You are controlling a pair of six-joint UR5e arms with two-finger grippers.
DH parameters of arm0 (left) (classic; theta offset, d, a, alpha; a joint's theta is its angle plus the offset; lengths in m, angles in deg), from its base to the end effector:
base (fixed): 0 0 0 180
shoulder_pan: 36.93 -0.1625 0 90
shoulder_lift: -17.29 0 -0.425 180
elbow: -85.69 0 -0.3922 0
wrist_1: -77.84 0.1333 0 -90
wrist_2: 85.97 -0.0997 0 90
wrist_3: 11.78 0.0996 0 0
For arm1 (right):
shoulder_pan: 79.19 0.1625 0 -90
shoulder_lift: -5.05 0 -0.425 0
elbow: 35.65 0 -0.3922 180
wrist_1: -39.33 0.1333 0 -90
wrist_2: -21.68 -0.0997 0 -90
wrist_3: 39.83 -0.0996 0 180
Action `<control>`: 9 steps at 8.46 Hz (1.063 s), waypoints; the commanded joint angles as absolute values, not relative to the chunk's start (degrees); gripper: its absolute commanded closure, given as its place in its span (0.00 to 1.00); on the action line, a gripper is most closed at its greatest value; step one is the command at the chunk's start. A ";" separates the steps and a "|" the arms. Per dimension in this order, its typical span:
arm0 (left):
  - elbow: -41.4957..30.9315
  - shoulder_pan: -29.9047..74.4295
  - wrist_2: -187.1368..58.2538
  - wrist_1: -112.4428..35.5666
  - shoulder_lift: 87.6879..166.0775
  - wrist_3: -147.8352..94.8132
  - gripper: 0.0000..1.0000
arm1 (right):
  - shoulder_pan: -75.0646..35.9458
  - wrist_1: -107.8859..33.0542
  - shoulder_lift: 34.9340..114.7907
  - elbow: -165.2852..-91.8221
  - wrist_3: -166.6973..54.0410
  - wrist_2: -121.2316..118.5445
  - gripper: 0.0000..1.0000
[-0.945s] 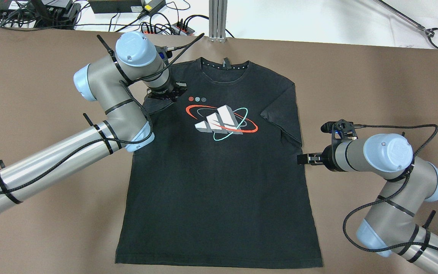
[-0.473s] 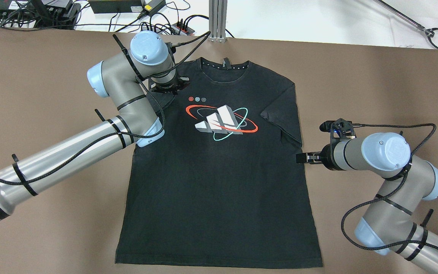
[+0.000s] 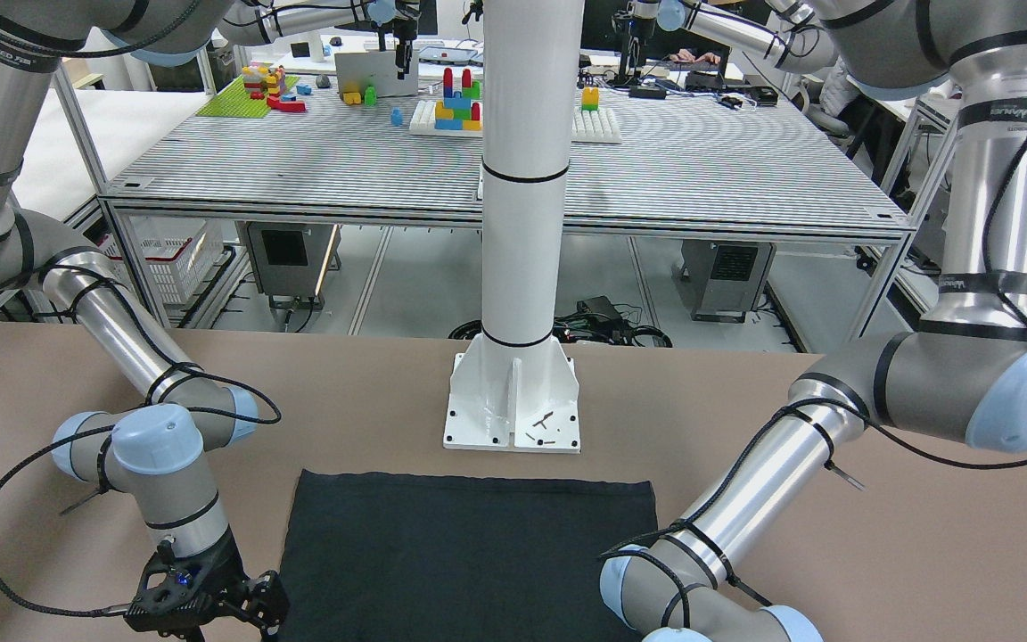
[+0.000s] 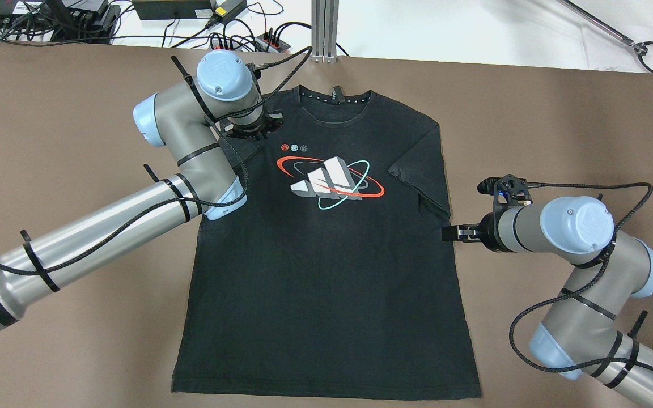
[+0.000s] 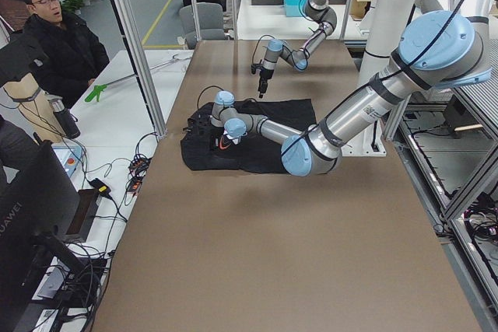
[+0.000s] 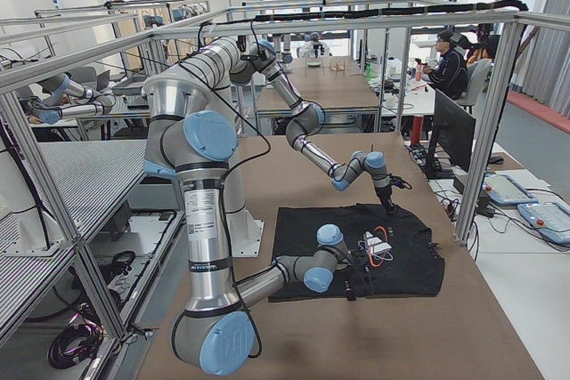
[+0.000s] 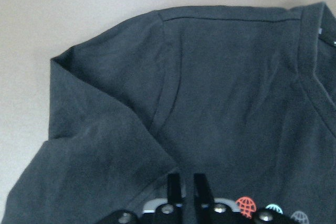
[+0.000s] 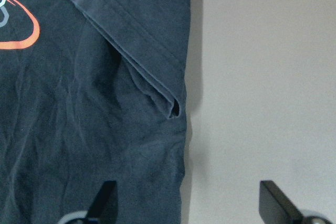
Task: Fold clothes
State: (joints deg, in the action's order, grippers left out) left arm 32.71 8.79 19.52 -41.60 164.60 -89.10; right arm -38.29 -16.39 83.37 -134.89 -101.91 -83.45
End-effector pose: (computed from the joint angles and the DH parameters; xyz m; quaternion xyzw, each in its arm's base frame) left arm 0.5263 -0.6925 0.2420 0.0965 0.4234 -0.2013 0.8780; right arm -0.3744 -0.4662 0.4117 0.1633 -0.4448 0.0387 0.8798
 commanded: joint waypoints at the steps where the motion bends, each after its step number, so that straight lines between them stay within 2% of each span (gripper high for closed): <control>1: 27.88 8.24 20.28 -40.90 163.98 -90.79 0.43 | -38.23 -16.39 83.45 -135.05 -101.97 -83.44 0.05; 2: 24.81 7.37 20.89 -40.55 162.67 -92.80 0.07 | -38.15 -16.39 83.37 -135.14 -101.97 -83.44 0.05; 3: 17.47 6.06 20.47 -40.11 158.22 -96.64 0.07 | -38.32 -17.44 82.93 -136.01 -103.53 -83.26 0.05; 5: -3.84 2.29 19.24 -31.82 146.02 -98.44 0.07 | -38.32 -22.33 80.48 -137.32 -110.02 -82.30 0.05; 6: -14.14 -0.69 16.62 -26.36 141.18 -100.70 0.07 | -39.37 -26.98 80.47 -141.43 -117.88 -80.56 0.05; 8: -27.98 -6.41 10.99 -25.43 130.63 -106.42 0.07 | -46.20 -34.30 85.35 -151.44 -127.58 -75.30 0.06; 9: -30.83 -8.09 8.79 -25.43 127.88 -108.00 0.07 | -50.76 -34.32 89.74 -154.88 -132.68 -72.05 0.10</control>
